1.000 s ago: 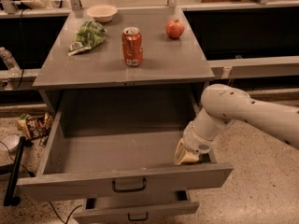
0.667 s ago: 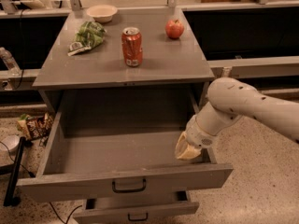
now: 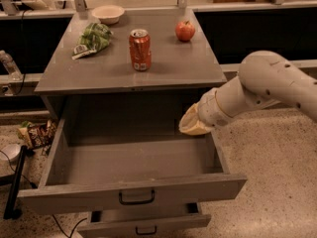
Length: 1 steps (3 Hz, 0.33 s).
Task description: Open top drawer
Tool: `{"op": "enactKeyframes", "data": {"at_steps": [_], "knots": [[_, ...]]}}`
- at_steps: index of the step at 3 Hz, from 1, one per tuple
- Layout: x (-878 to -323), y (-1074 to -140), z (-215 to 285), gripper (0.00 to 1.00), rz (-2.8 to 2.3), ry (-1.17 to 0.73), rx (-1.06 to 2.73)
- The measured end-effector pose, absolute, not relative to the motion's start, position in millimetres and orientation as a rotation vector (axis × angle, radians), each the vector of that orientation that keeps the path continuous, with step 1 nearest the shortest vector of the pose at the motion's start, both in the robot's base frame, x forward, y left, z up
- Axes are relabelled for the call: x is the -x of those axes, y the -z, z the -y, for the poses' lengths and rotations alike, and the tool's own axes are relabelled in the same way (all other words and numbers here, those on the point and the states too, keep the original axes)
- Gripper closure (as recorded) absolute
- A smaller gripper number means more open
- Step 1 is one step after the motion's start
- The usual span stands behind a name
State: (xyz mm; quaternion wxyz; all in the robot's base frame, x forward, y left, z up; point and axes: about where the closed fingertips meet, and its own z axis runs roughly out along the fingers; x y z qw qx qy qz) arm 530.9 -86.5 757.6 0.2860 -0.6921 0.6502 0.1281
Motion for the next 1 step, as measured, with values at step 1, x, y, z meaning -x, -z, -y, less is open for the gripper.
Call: {"op": "enactKeyframes", "data": {"at_steps": [1], "knots": [[-529.9, -755.6, 85.5, 0.75, -1.74, -0.347, 1.855]]}}
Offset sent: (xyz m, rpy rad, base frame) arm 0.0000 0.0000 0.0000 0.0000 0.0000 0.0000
